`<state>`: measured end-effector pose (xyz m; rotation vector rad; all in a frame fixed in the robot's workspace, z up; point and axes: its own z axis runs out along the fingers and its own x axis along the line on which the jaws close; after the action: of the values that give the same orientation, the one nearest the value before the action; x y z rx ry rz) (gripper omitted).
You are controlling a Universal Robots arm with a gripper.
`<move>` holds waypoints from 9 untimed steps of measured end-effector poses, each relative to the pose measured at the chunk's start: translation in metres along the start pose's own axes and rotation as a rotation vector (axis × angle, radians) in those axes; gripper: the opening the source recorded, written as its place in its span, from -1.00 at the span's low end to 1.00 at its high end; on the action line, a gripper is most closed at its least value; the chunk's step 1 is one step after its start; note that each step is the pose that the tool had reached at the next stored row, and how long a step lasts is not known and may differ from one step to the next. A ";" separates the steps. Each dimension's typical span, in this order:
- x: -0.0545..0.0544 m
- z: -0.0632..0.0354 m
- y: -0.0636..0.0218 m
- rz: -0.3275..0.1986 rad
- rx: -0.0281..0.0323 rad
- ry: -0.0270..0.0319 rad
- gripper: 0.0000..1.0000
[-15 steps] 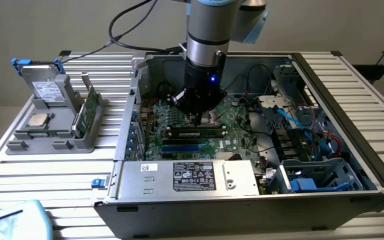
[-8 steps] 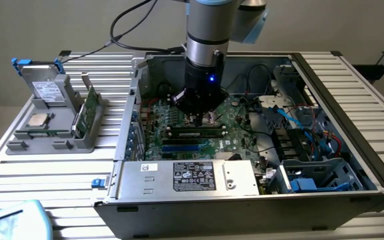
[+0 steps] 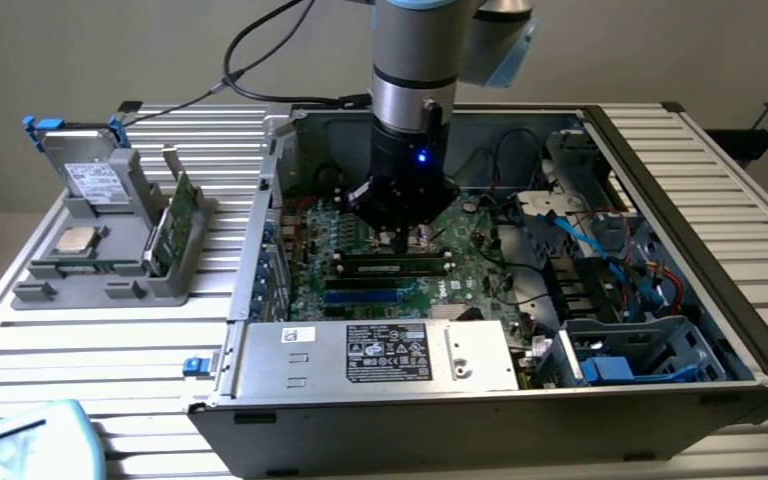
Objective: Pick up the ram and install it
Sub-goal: 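Press down the ram until it locks into place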
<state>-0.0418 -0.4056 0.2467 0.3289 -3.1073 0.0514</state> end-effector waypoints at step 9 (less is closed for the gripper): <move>0.000 0.0000 0.0000 0.112 0.0023 -0.0027 -0.79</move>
<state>-0.0418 -0.4056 0.2467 0.1551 -3.1255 0.0559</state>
